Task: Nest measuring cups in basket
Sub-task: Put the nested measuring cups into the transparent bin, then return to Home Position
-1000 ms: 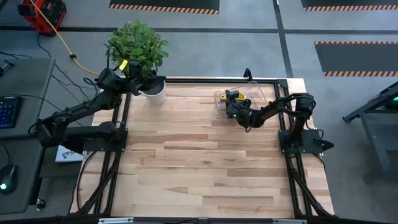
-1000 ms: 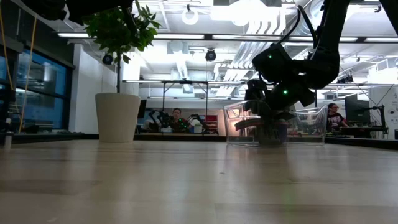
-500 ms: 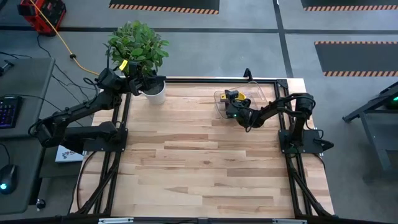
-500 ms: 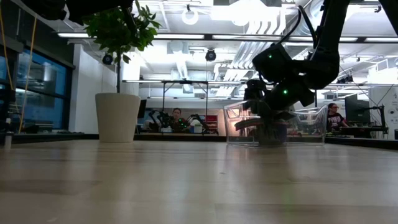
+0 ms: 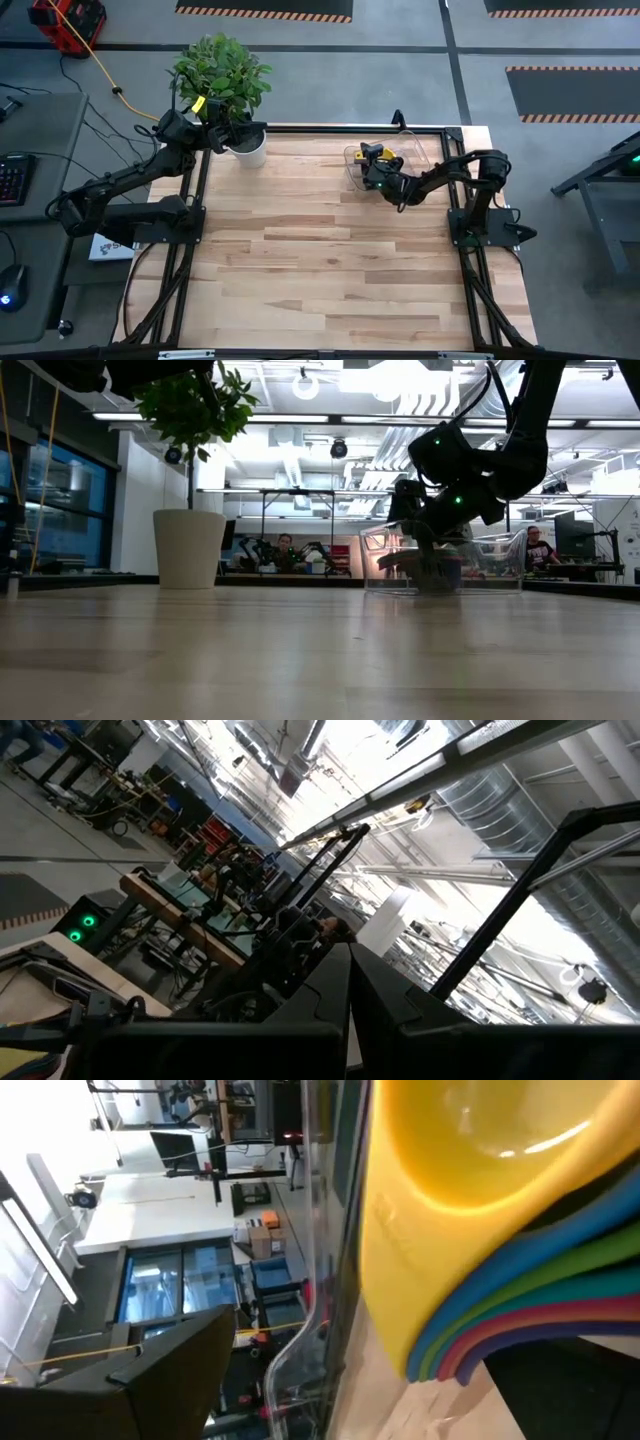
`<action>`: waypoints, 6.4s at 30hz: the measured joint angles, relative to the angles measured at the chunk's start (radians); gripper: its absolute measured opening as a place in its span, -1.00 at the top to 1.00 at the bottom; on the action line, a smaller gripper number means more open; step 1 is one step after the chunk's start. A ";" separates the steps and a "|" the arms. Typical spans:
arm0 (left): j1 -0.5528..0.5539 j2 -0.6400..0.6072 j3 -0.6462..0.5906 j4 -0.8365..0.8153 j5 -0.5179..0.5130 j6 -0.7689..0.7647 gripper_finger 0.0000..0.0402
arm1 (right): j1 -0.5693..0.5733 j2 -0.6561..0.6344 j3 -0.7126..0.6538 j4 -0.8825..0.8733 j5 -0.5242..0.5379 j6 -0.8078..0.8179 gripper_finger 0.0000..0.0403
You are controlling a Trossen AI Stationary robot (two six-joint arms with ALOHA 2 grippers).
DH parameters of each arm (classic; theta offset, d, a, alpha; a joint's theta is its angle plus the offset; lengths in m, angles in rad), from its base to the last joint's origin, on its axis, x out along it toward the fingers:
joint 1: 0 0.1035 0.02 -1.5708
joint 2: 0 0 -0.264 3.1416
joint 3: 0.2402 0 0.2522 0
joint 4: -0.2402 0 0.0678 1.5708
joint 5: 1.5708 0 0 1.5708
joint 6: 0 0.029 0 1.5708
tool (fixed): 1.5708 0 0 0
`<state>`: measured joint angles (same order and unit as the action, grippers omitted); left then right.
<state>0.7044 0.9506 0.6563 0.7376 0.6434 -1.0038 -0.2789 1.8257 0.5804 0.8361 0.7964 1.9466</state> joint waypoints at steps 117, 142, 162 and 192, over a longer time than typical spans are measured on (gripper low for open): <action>0.000 0.000 0.000 -0.003 0.000 0.010 1.00 | -0.094 -0.397 0.125 -0.673 -0.553 -0.307 -0.98; -0.081 0.000 0.000 -0.038 -0.004 0.098 1.00 | -0.080 -0.829 0.125 -1.092 -0.816 -1.094 -0.98; -0.543 -0.322 -0.051 -0.555 -0.496 0.482 1.00 | 0.001 -0.818 0.125 -0.854 -1.015 -1.320 0.84; -0.752 -0.947 -0.566 -0.597 -0.596 0.539 1.00 | 0.117 -0.818 0.125 -0.739 -1.003 -1.351 1.00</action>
<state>-0.0479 0.0037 0.0907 0.1408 0.0471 -0.4649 -0.1619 1.0077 0.7055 0.0966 -0.2070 0.5959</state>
